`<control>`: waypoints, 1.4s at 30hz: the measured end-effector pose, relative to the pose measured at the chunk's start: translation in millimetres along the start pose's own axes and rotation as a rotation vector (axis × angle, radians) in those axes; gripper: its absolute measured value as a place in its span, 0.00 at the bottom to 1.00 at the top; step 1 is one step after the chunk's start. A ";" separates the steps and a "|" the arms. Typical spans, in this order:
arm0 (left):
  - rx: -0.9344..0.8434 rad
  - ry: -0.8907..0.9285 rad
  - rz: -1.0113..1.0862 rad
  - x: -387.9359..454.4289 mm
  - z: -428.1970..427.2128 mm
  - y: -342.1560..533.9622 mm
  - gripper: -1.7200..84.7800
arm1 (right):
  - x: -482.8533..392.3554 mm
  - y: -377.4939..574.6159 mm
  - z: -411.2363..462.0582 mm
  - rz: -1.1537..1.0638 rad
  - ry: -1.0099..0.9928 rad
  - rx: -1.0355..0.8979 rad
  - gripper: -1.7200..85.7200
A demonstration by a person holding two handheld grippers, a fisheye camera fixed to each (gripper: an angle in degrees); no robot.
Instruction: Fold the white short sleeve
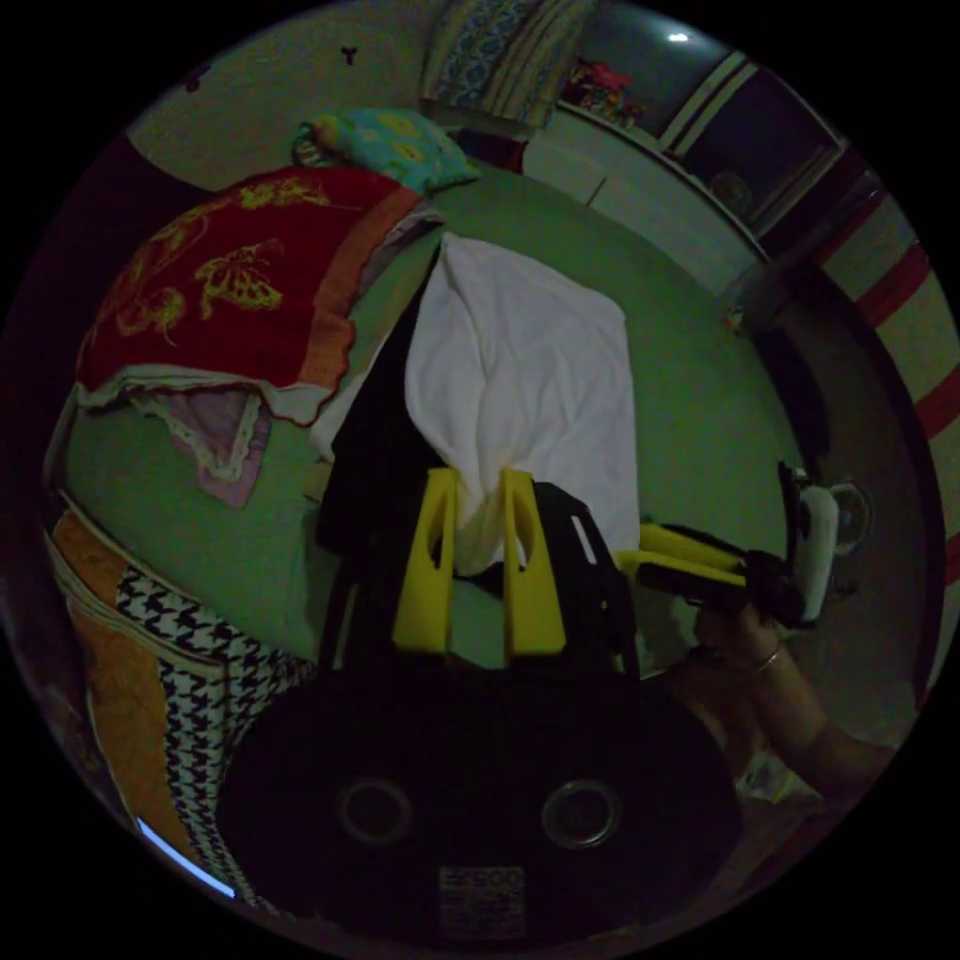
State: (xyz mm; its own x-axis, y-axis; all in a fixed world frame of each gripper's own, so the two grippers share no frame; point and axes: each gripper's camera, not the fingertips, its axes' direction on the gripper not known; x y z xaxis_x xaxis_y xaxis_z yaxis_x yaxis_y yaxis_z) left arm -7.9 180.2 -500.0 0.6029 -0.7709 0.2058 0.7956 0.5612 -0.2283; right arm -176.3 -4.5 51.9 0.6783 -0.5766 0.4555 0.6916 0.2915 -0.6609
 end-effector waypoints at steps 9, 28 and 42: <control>-0.018 -0.019 0.004 20.6 13.2 -4.3 0.08 | 20.2 54.2 -19.4 0.025 -0.008 0.054 0.01; 0.153 0.096 0.197 282.9 152.6 134.2 0.01 | 95.9 260.5 -143.0 0.307 0.351 0.408 0.01; 0.215 -0.109 0.481 640.1 363.0 208.0 0.01 | 166.5 430.2 -232.9 0.517 0.680 0.592 0.01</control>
State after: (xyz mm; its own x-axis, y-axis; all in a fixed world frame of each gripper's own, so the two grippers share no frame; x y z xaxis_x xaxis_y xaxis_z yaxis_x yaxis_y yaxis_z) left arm 565.5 -87.1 -70.4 0.8961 -0.3821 0.2259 0.4155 0.9012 -0.1236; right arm 176.3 -152.9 -295.4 0.7710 -0.5293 -0.3541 0.4916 0.8481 -0.1974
